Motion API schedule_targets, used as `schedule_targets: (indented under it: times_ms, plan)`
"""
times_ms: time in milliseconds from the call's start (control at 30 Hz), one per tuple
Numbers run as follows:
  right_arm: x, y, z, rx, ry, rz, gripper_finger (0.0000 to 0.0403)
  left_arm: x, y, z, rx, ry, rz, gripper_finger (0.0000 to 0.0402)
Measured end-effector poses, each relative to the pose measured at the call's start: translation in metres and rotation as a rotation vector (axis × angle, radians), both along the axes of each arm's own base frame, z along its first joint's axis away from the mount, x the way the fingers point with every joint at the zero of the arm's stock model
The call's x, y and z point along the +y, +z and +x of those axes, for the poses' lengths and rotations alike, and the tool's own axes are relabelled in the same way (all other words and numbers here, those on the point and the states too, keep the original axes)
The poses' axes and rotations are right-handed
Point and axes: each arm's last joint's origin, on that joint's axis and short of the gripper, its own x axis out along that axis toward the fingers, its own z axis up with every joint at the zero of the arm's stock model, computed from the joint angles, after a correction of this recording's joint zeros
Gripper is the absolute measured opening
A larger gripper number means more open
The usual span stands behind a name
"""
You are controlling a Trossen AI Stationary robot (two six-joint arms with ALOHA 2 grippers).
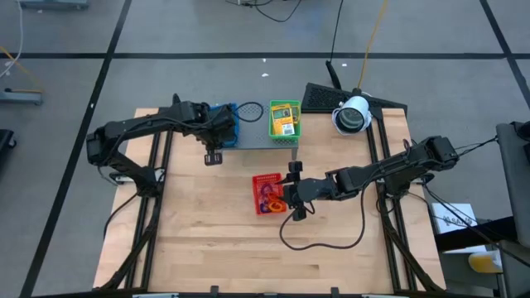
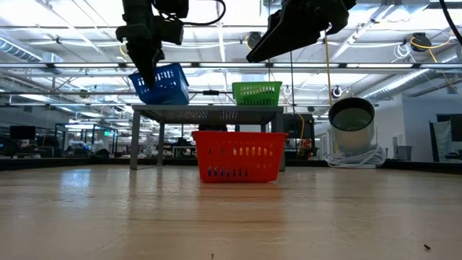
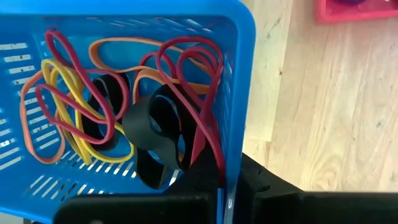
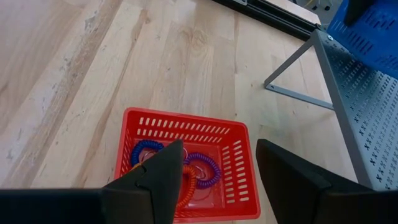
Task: Pick & Place Office Desk Supplies
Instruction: Put the blue basket on the shelf
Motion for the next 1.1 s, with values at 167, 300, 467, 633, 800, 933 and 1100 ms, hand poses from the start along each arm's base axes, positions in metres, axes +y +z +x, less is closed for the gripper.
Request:
schedule_targets:
  times_ms: [167,300,467,633,800,933,1100]
  plan:
    - [0.0,0.0,0.0,0.0,0.0,0.0,0.0196,0.0002,0.0001,0.0003,-0.003,0.001,0.001,0.0029]
    - [0.0,0.0,0.0,0.0,0.0,0.0,0.0196,0.0002,0.0001,0.0003,-0.003,0.001,0.001,0.0041]
    - [0.0,0.0,0.0,0.0,0.0,0.0,0.0196,0.0001,0.0001,0.0002,-0.002,-0.004,0.003,0.0056]
    - [0.0,0.0,0.0,-0.001,0.0,0.0,0.0196,0.0001,0.0002,0.0002,-0.002,-0.005,0.003,0.0072]
    - [0.0,0.0,0.0,-0.001,-0.003,0.005,0.0196,0.0001,0.0002,0.0002,-0.002,-0.007,0.004,0.0088]
    - [0.0004,0.0002,0.0001,-0.004,-0.003,0.008,0.0196,0.0,0.0002,0.0001,-0.001,-0.007,0.003,0.0101]
    - [0.0004,0.0004,0.0002,-0.006,-0.006,0.007,0.0196,-0.0002,0.0044,-0.0011,0.006,-0.005,0.009,0.0122]
